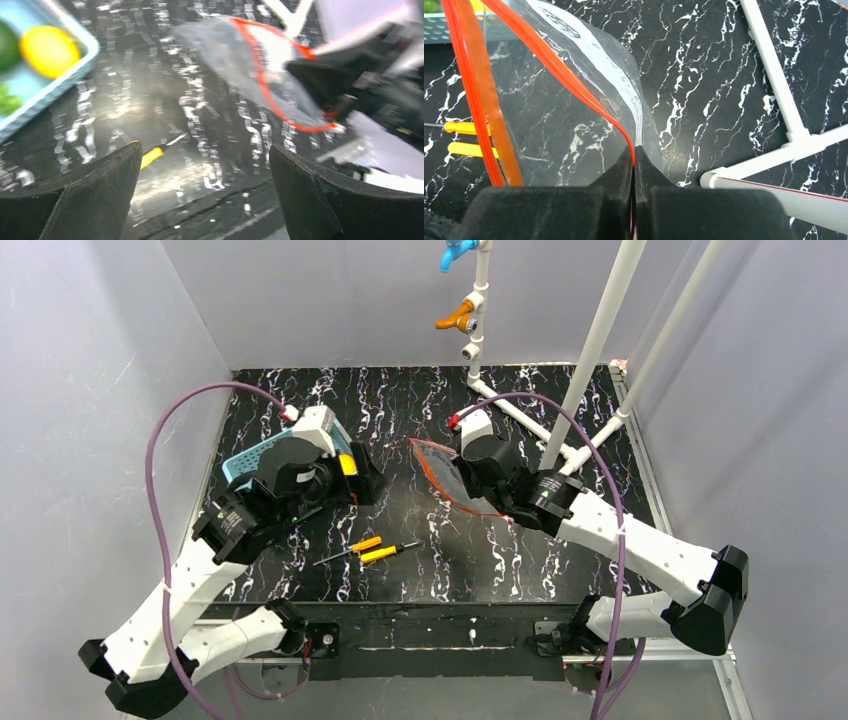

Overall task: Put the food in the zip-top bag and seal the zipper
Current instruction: Pick up the fake fruit from the bin.

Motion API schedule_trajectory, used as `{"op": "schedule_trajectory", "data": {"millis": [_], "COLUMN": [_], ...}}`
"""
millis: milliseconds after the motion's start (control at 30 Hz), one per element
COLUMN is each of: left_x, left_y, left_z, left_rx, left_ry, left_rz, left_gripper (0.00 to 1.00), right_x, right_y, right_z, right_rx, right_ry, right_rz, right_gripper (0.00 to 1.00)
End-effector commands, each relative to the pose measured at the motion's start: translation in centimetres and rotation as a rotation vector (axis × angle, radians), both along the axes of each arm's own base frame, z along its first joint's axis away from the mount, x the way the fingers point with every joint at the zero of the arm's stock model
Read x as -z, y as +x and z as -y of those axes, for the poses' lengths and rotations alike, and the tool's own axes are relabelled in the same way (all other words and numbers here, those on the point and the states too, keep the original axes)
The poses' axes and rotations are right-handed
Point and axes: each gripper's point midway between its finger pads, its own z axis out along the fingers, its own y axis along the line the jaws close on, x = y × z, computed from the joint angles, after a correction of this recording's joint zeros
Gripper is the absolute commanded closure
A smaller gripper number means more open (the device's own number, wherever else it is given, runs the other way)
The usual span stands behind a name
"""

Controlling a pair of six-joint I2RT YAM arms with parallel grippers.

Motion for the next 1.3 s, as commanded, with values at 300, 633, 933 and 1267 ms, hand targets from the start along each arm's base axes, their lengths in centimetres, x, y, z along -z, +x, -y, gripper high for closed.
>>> {"op": "schedule_trajectory", "data": {"millis": [300,633,933,1267], "left_x": [9.7,16.6,20.1,23.7], "left_y": [6.8,10.5,10.6,10.6], "left_z": [-15.5,-24.2,-25.0,-24.1], "left_rx": [-0.352,-0.532,-0.55,-0.487], "left_ry": [0.341,0.627,0.546,0.5], "left_rz": [-0.345,-0.572,-0.53,-0.669], "left_gripper": [0.02,0.02,0.14,0.18], "right_x": [-2.5,-2.5,-2.3,-2.1], "right_y": [0.2,-0.4,-0.4,-0.3], "right_z": [-1.6,-2.6,-3.0,-2.8], "right_rx": [-0.03,-0.081,-0.098,-0.083], "right_ry": [0.067,0.103,0.095,0.084], "right_rz": [0.043,0.018,0.009,0.005], "right_gripper": [0.99,0.99,0.99,0.99]}}
